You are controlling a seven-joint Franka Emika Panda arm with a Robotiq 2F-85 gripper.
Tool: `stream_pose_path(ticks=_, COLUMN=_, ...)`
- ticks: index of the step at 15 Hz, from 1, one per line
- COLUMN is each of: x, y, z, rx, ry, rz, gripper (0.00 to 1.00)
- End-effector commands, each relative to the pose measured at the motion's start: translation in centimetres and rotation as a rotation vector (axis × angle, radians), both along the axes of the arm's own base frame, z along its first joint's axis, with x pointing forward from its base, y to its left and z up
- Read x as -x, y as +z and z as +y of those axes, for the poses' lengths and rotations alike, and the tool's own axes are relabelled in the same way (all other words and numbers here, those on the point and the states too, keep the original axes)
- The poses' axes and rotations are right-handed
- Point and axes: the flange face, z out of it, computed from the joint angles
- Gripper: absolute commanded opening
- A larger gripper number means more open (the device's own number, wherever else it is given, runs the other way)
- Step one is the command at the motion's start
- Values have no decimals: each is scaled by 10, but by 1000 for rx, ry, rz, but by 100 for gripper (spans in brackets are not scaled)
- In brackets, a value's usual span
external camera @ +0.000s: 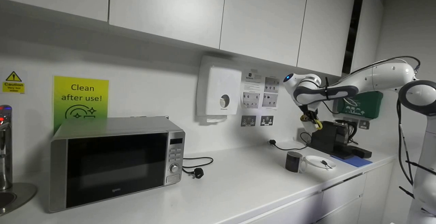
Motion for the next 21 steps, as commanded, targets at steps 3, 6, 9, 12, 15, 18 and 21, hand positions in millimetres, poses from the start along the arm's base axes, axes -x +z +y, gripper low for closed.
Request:
stream_pose_path(ticks=3, x=1, y=15, z=-25, rx=-127, ry=4, rz=-11, gripper=4)
stream_pose_path(ticks=6, x=-1, y=13, z=-36, rx=-186, ry=0, rz=-22, gripper=4)
stream_pose_path(ticks=9, x=-4, y=8, z=-47, rx=-248, ry=-1, rz=-36, gripper=4)
stream_pose_path(ticks=12, x=-7, y=4, z=-59, rx=-314, ry=0, rz=-42, gripper=4)
stream_pose_path(ticks=15, x=-9, y=1, z=-69, rx=-377, ry=-3, rz=-39, gripper=4)
stream_pose_path(ticks=18, x=-10, y=-5, z=-79, rx=-440, ry=-11, rz=-35, gripper=4)
stream_pose_path(ticks=21, x=-11, y=-11, z=-85, rx=-497, ry=-19, rz=-33, gripper=4)
